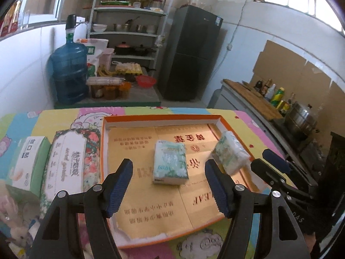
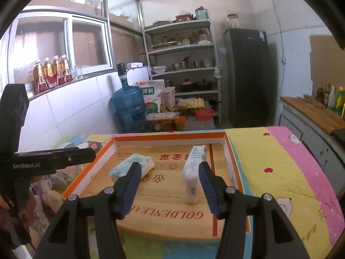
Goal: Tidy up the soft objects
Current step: 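Lower both tissue packs into the box lid and open both grippers, then grasp the purple snack bag with the left gripper while the right gripper grasps the floral scrunchie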
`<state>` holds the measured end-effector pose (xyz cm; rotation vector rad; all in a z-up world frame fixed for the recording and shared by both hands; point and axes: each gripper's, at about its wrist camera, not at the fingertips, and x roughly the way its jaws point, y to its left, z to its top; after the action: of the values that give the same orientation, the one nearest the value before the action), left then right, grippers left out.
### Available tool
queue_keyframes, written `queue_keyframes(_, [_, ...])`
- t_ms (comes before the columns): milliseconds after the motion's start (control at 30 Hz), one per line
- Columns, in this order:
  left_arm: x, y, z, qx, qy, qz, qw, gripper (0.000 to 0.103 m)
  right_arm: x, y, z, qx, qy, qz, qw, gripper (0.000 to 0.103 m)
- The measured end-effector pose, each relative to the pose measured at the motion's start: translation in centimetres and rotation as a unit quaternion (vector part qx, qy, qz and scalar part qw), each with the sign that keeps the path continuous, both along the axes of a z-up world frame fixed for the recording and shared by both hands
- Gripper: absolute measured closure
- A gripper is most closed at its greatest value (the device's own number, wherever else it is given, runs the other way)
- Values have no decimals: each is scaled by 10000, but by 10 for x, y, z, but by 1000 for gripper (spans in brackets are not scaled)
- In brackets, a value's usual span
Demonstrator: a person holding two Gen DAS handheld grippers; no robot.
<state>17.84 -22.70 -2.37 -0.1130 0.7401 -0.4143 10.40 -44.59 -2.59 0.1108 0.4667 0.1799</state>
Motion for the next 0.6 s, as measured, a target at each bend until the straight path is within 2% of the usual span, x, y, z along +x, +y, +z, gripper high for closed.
queue_keyframes(200, [-25,23,10,122,-288,72,9995,32,-29,34,17,-367,-237,-6,9990,48])
queue_keyframes(600, [-80,74,21,257,-611,102,9977,32,-69,85,39,29,-253,174,9995,48])
